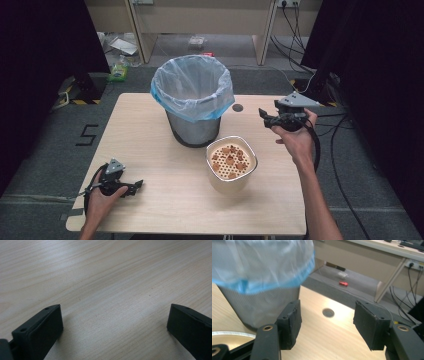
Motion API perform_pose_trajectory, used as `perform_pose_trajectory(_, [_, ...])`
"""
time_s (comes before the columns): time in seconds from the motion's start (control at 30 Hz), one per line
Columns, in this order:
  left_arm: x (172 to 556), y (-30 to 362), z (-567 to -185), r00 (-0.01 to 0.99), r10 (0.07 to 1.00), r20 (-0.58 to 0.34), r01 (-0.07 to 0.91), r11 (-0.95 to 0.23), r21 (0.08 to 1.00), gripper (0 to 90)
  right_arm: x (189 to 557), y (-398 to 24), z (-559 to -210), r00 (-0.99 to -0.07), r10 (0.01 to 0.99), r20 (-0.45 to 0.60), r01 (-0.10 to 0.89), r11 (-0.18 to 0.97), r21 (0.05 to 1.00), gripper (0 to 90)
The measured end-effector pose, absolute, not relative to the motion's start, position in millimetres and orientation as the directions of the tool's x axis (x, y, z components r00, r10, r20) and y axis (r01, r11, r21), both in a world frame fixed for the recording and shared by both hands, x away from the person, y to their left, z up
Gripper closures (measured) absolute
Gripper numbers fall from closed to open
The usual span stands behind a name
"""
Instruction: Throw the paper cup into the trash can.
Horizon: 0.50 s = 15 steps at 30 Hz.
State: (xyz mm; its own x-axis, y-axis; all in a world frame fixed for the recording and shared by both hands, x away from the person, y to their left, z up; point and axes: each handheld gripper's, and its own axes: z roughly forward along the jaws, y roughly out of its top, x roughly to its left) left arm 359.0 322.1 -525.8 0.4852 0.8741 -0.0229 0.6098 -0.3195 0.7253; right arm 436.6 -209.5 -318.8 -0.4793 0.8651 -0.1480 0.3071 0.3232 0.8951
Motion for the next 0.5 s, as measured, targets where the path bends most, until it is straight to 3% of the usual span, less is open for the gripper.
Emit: perform_pose_trajectory(0.5, [359.0, 322.1, -525.9, 0.484, 0.875, -0.023, 0.609, -0.318, 0.726, 0.0, 406.3, -240.7, -376.2, -0.448, 0.889, -0.096, 0.379, 0.286, 0.88, 37.4])
